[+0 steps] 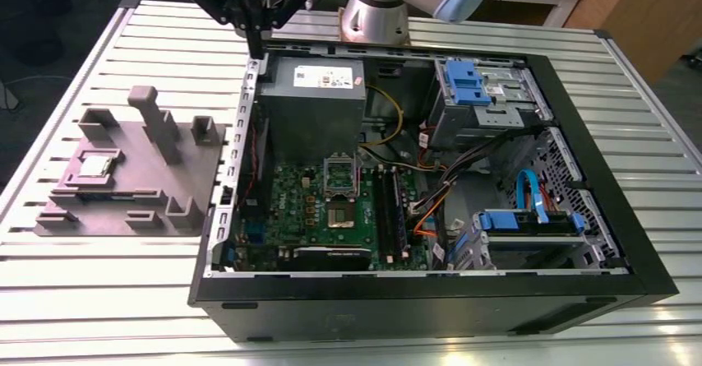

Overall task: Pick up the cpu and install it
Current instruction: 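Reach for the cpu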

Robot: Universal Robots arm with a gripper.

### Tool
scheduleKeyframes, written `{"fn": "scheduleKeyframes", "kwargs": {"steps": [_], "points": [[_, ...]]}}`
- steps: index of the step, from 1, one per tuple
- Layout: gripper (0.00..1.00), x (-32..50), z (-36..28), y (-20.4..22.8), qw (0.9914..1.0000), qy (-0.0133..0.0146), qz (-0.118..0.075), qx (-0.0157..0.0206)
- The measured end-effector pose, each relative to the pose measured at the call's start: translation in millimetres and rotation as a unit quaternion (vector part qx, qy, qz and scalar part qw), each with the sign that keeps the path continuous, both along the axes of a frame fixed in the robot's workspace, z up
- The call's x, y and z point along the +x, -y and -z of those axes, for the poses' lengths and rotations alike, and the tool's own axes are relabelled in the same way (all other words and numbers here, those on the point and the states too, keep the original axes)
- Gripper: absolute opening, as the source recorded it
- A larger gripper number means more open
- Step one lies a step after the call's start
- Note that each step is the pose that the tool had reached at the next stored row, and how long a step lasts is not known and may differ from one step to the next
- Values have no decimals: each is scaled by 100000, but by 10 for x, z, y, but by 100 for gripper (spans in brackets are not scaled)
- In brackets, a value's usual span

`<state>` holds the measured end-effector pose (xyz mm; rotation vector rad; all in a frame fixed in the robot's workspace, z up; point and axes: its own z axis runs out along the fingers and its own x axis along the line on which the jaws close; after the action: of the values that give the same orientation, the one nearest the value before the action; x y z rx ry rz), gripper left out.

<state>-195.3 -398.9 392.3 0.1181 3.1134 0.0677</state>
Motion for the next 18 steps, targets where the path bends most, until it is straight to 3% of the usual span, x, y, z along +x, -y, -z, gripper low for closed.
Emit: {"fn": "scheduleKeyframes", "kwargs": {"steps": [18], "points": [[10,-52,2,0,100000,-4,-2,-2]]}}
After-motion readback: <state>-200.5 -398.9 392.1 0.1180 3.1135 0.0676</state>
